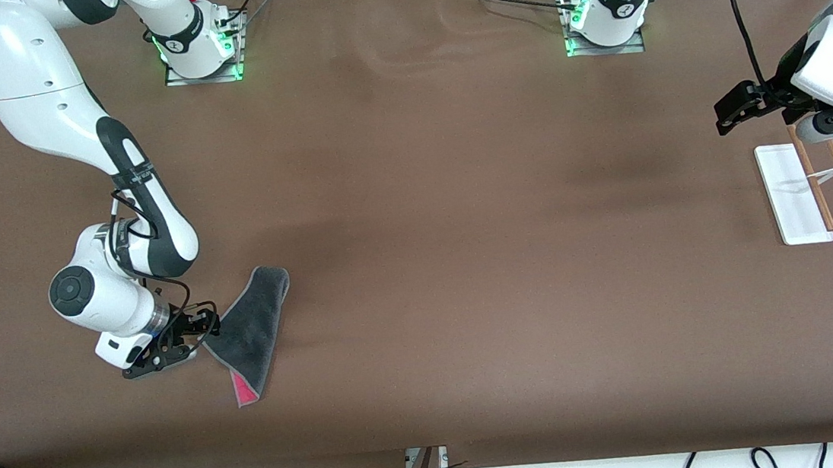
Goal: Pass towel and hang on rack
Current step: 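Close the right gripper on the grey towel corner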
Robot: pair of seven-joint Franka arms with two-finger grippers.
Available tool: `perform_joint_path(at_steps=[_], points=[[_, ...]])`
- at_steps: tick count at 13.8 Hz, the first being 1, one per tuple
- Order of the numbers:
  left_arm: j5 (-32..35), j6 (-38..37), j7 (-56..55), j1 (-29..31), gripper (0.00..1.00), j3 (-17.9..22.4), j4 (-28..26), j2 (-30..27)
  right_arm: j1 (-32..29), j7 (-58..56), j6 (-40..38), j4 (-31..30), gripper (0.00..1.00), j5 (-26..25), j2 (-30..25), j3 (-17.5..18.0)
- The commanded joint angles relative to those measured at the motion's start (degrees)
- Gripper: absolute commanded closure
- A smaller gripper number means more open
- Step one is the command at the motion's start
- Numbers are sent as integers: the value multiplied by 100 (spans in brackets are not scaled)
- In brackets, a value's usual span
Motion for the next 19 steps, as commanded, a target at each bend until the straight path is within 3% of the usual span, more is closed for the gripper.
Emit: perform_joint_path(at_steps=[1, 11, 13, 19], points=[[-32, -80, 84, -12, 0, 17, 24, -21, -32, -151, 57, 89, 36, 166, 60, 56], [-32, -142, 85, -12, 0, 17, 33, -21, -23, -98, 57, 89, 82, 174, 60, 65], [-32, -142, 76, -12, 0, 17, 33, -21, -14, -81, 48, 98, 98, 174, 60, 56], [-32, -142, 76, -12, 0, 17, 33, -21, 30, -98, -258, 159, 100, 174, -89, 117]])
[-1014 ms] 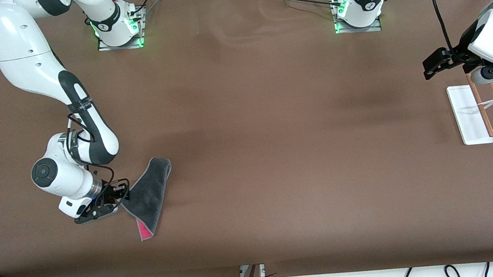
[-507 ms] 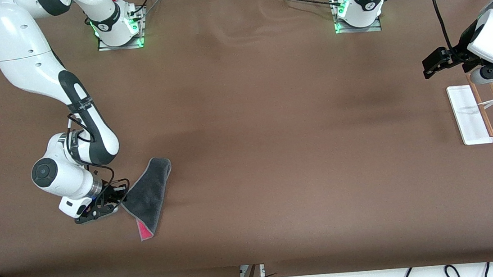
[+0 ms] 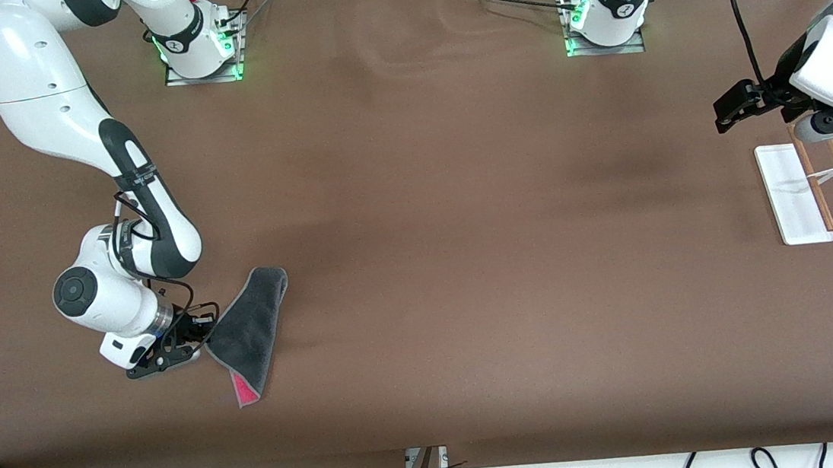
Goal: Pass towel and hang on rack
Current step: 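Close the right gripper on the grey towel corner, then lift the towel with the right gripper toward the table middle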
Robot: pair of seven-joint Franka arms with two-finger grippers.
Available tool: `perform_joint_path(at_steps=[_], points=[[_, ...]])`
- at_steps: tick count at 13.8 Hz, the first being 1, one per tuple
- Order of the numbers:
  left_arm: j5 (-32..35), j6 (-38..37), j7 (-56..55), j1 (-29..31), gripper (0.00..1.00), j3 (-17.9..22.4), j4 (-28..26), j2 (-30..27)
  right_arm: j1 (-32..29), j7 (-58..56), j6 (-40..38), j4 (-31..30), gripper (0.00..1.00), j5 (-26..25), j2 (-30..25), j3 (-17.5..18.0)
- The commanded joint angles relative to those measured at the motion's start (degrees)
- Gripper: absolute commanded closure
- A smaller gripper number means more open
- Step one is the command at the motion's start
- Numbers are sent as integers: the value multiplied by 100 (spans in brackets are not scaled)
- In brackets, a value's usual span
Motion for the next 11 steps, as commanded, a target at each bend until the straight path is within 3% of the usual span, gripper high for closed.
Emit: perform_joint_path(at_steps=[1, 7, 11], points=[[-32, -66, 76, -12, 0, 17, 33, -21, -1, -81, -428, 117, 100, 116, -208, 145], [-32, -66, 32, -12, 0, 17, 33, -21, 8, 1112, -2632, 723, 100, 116, -806, 540], [-32, -66, 32, -12, 0, 17, 25, -21, -1, 2886, -4005, 1144, 100, 168, -1044, 1321]])
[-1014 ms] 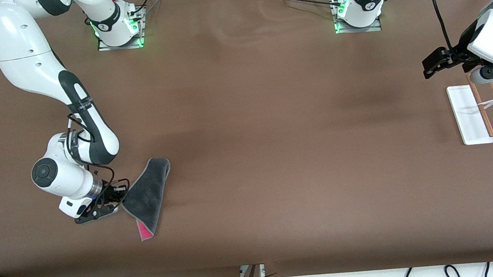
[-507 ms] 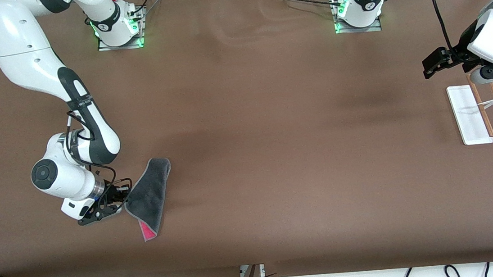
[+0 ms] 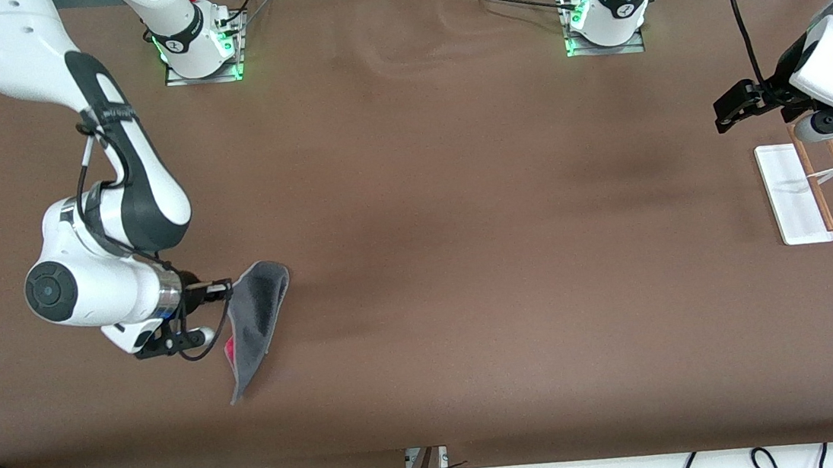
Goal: Pass towel and hang on rack
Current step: 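Lift the towel with the right gripper toward the table middle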
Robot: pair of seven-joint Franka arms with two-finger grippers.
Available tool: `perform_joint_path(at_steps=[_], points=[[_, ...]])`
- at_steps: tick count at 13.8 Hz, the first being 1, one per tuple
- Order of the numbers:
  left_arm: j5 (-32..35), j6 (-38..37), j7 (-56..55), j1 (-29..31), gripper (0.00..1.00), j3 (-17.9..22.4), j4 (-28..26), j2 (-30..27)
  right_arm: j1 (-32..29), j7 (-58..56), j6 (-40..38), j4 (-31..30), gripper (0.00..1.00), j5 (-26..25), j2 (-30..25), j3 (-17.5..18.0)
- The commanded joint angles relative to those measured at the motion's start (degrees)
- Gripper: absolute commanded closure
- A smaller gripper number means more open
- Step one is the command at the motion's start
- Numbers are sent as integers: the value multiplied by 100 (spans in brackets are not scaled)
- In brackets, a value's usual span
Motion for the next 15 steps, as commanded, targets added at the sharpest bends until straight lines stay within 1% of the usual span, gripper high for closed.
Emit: perform_joint_path(at_steps=[1, 3, 4, 5, 7, 8, 9, 11, 12, 13, 15], points=[[-32, -66, 32, -12, 0, 17, 33, -21, -43, 1192, -736, 346, 100, 306, -74, 545], [-32, -66, 32, -12, 0, 17, 33, -12, -34, 2159, -1088, 706, 100, 903, -74, 836], [-85, -144, 23, -12, 0, 17, 25, -12, -25, 2677, -1177, 855, 100, 1036, -74, 1011], [-94, -293, 41, -12, 0, 17, 33, -3, -34, 3204, -1230, 953, 100, 1089, -74, 1265], [-103, -329, 93, -21, 0, 17, 42, 50, -34, 4363, -1248, 1155, 100, 1134, -74, 1784], [-111, -338, 94, -30, 0, 17, 51, 50, -43, 5013, -1239, 1286, 100, 1299, -57, 2047], [-120, -373, 172, -30, 0, -1, 51, 58, -43, 5577, -1170, 1383, 100, 1588, -48, 2180], [-453, -548, 959, -12, 0, 25, 42, 111, -34, 6536, -1012, 1472, 100, 2247, -48, 2409], [-472, -793, 1346, -12, 0, 26, 42, 189, -34, 7002, -776, 1472, 100, 2459, -48, 2523], [-481, -995, 1768, -21, 0, 26, 42, 225, -25, 7424, -530, 1472, 100, 2557, -48, 2690], [-507, -997, 2595, -21, 0, 8, 33, 330, -25, 8041, -177, 1472, 100, 2593, -22, 2980]])
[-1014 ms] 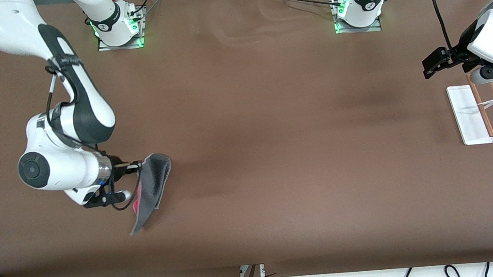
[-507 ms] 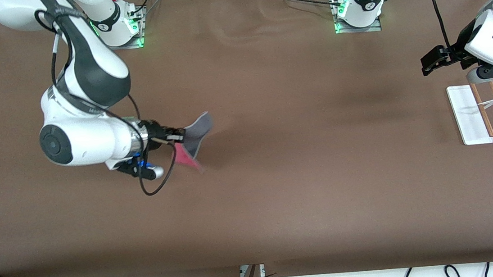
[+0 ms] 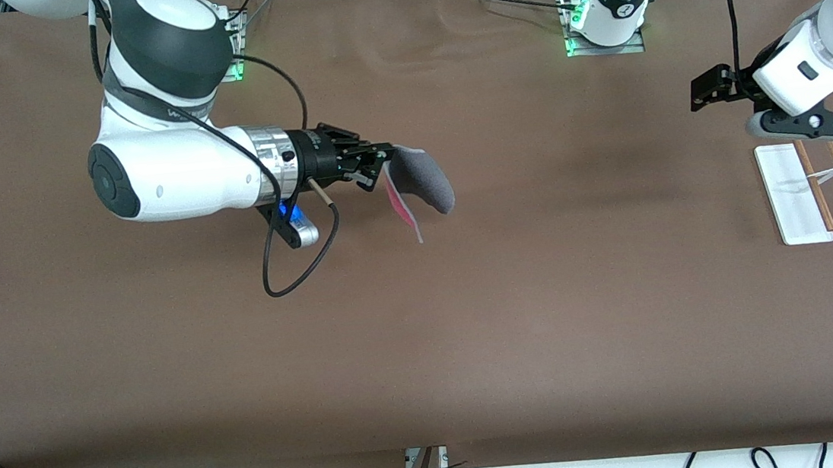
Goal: Pass towel and hang on rack
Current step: 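Lift the towel with the right gripper toward the table middle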
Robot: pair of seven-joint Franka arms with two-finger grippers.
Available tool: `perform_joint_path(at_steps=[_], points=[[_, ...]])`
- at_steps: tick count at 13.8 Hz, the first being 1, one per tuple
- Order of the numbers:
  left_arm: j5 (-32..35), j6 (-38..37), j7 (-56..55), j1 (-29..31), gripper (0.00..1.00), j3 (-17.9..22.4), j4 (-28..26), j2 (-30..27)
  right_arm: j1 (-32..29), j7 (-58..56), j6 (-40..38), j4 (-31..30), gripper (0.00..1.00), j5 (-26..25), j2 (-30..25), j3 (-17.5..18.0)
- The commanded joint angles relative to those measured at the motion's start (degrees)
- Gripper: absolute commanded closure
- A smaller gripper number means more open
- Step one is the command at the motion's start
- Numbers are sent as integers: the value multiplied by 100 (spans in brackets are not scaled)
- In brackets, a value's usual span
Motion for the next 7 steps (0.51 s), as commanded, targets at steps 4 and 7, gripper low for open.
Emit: perform_joint_path(at_steps=[4, 7], points=[[-859, 6, 1711, -9, 0, 19, 41, 477, 150, 1446, 981, 76, 100, 126, 84, 577], [-1307, 156, 2503, -18, 0, 1, 6, 565, 484, 1877, 1614, 76, 100, 126, 93, 577]])
